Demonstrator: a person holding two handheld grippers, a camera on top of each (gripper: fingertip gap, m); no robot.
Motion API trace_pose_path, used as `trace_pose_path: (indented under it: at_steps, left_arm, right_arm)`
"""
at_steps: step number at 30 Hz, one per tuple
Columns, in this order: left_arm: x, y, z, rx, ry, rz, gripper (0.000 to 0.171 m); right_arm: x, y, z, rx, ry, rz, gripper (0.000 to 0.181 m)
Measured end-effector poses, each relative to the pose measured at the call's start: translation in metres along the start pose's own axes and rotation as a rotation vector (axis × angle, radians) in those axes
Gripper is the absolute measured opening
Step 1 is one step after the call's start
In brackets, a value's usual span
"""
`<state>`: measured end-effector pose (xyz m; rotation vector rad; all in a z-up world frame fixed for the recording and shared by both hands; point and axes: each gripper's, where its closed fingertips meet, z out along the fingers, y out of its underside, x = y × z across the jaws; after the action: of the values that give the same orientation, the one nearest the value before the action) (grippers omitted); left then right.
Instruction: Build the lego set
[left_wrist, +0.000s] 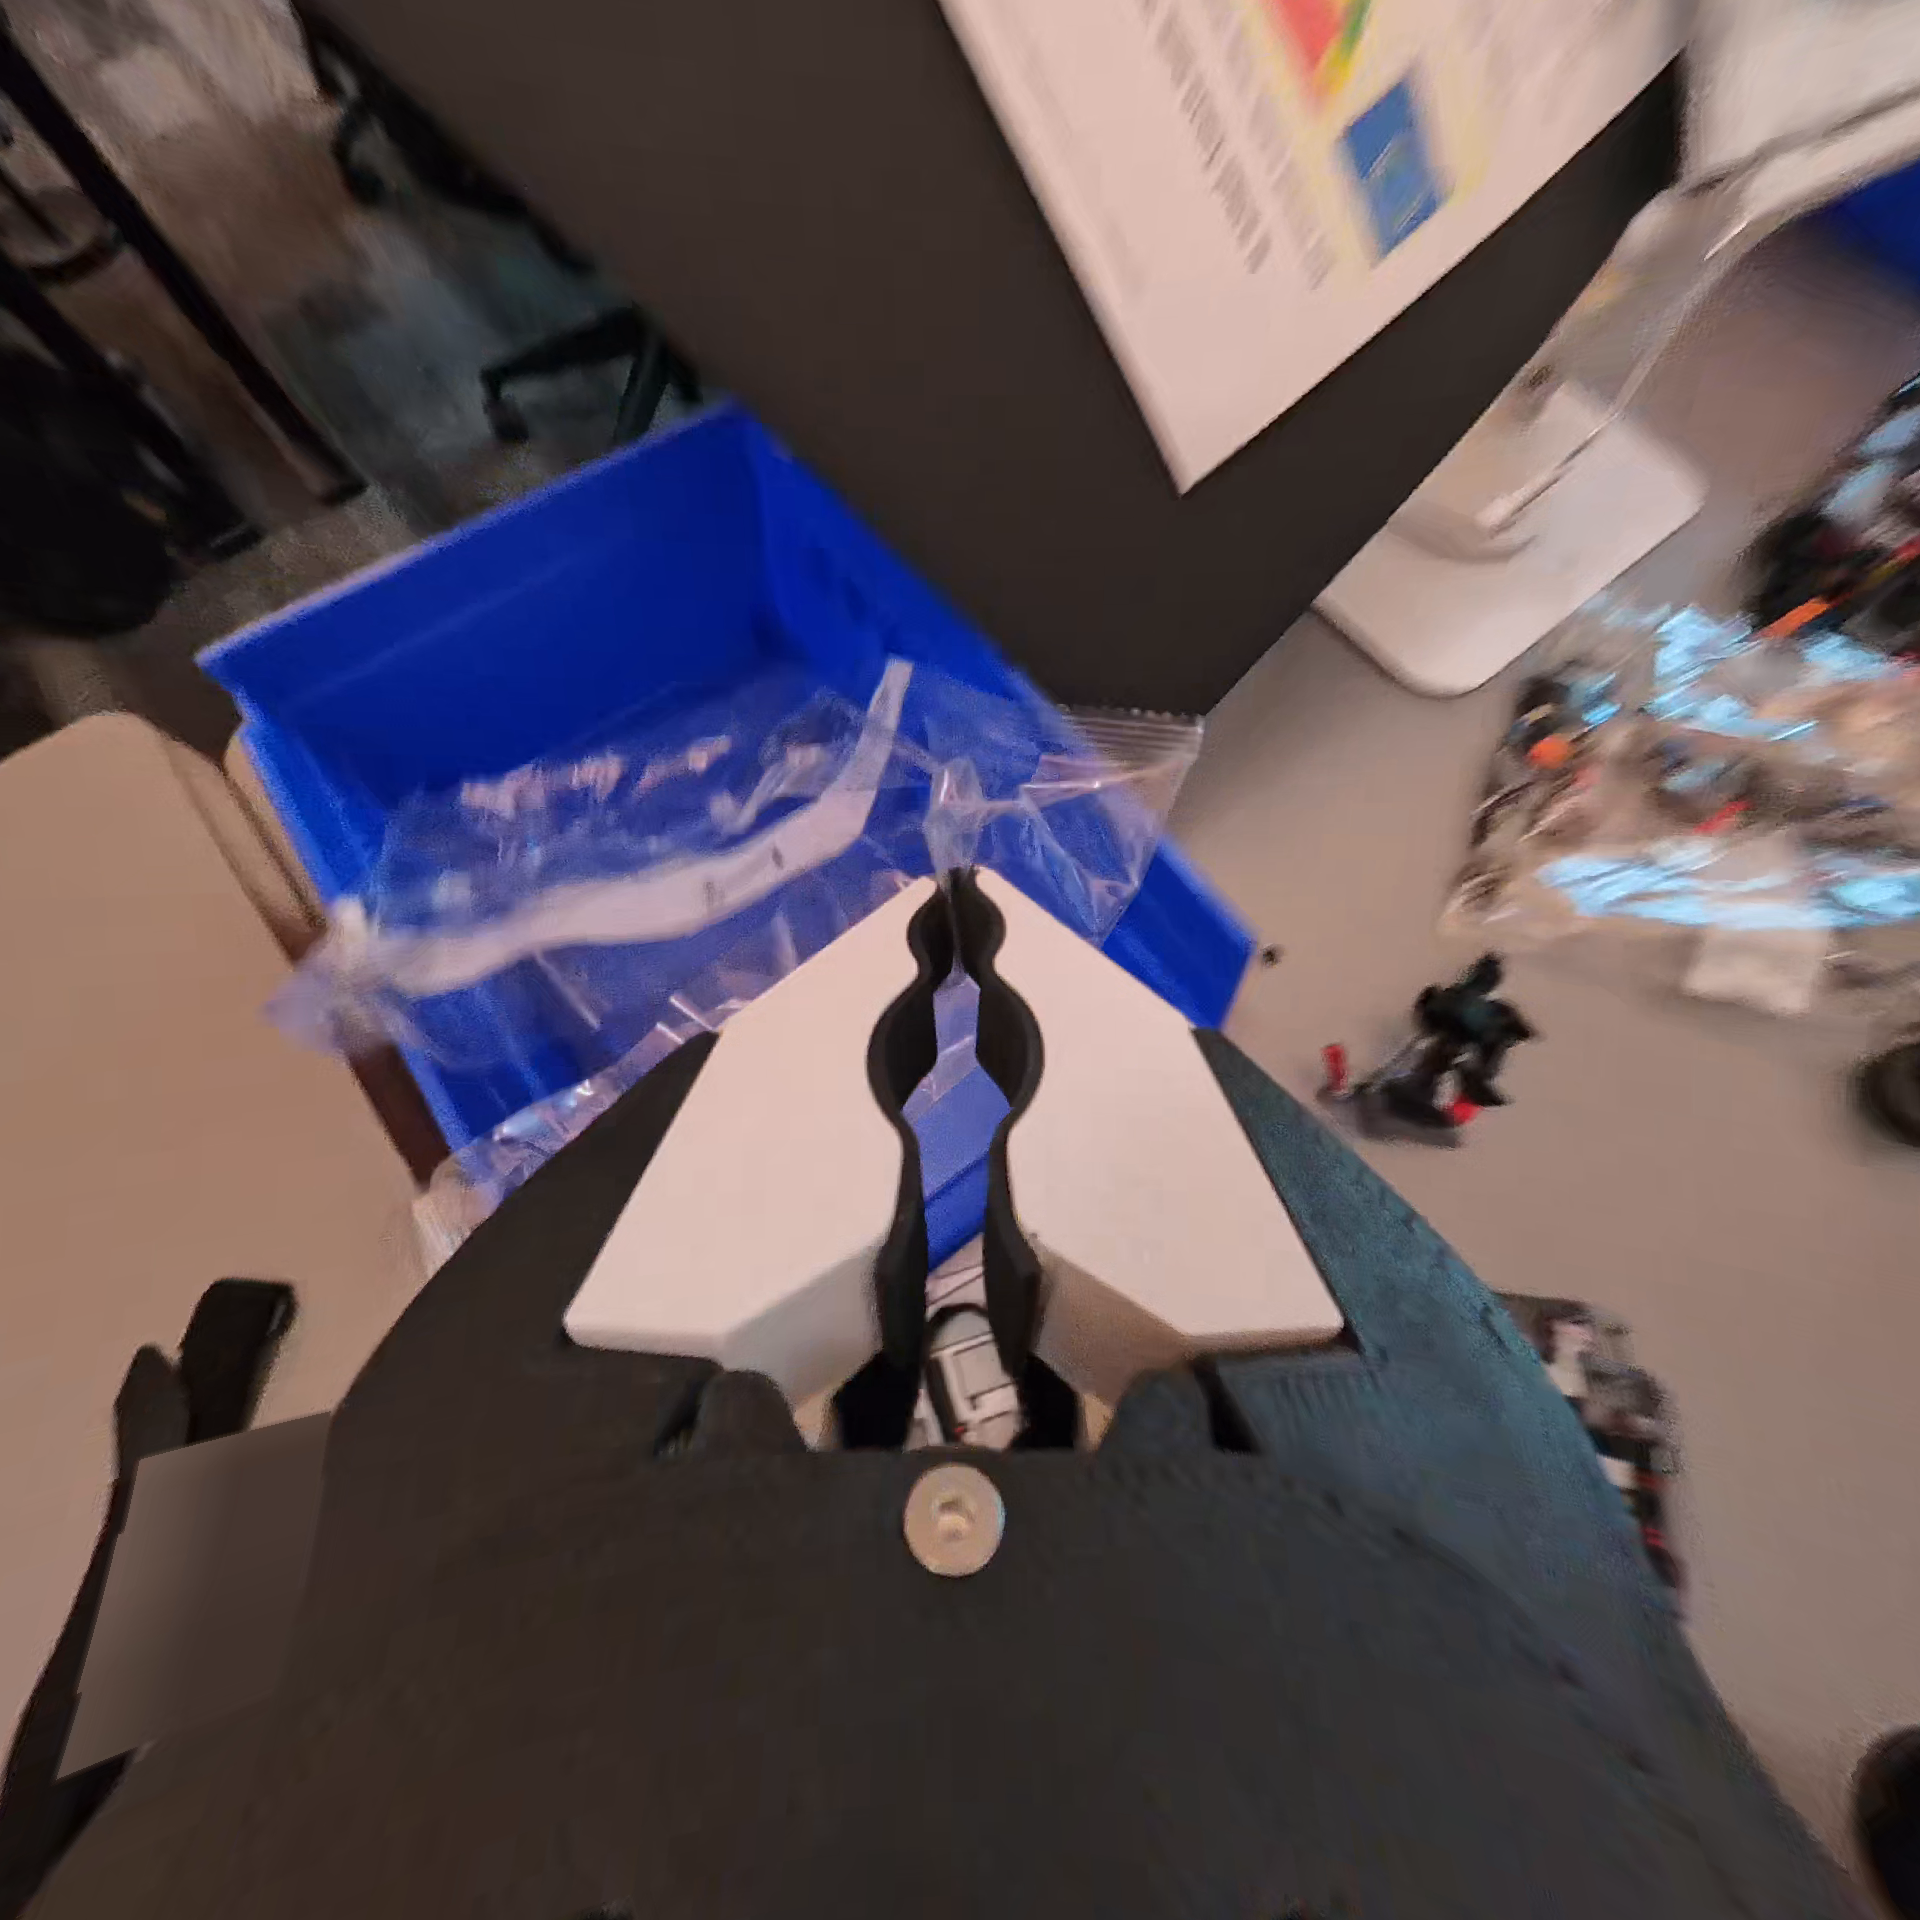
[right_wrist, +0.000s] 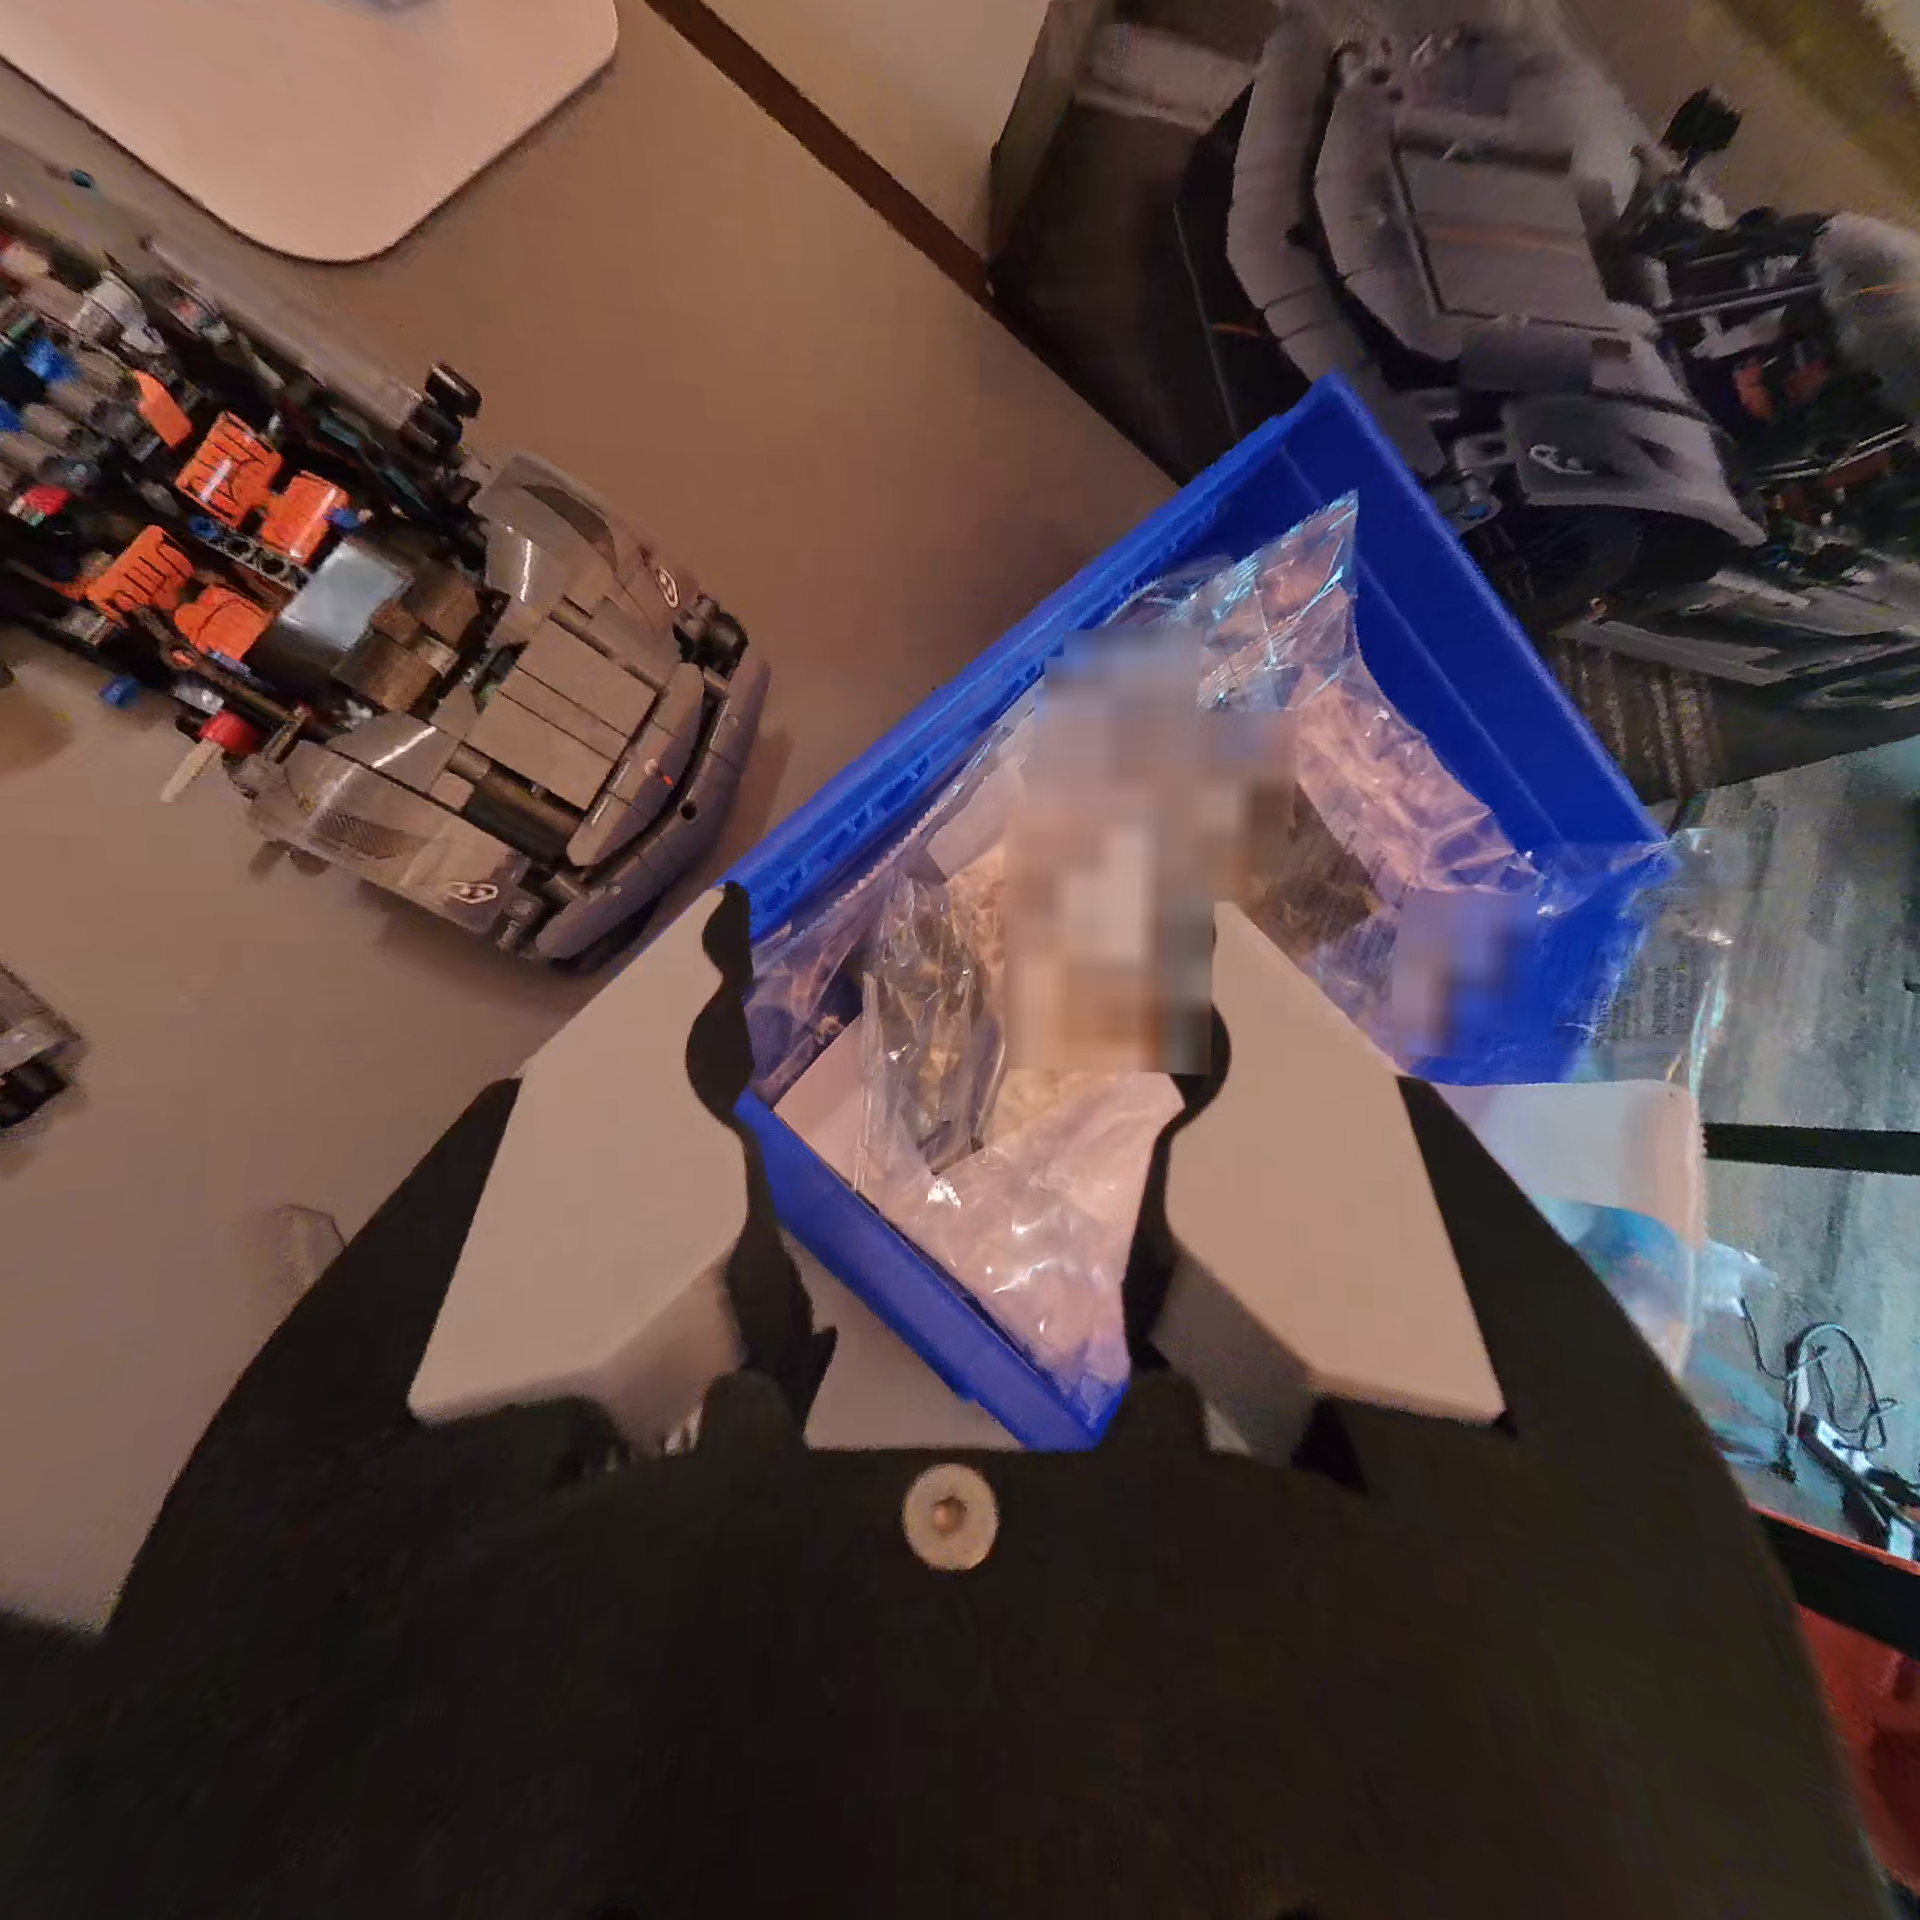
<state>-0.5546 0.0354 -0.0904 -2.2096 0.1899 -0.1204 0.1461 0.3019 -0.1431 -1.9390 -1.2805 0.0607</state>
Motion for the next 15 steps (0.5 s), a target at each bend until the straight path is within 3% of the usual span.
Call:
trace_pose_path:
  at_steps: [4, 7, 11, 15]
  left_arm:
    - [0.031, -0.042, -0.036, 0.114, 0.043, -0.015, 0.000]
    - [0.061, -0.072, -0.060, 0.177, 0.072, -0.003, 0.000]
    - [0.116, -0.106, -0.080, 0.205, 0.115, 0.072, 0.000]
    - [0.186, -0.129, -0.092, 0.209, 0.198, 0.173, 0.000]
  right_arm:
    - [-0.009, -0.035, -0.027, 0.128, 0.059, -0.055, 0.083]
    - [-0.035, -0.068, -0.047, 0.227, 0.054, -0.122, 0.083]
    - [-0.095, -0.116, -0.071, 0.361, -0.029, -0.244, 0.081]
    - [-0.183, -0.160, -0.095, 0.502, -0.243, -0.344, 0.080]
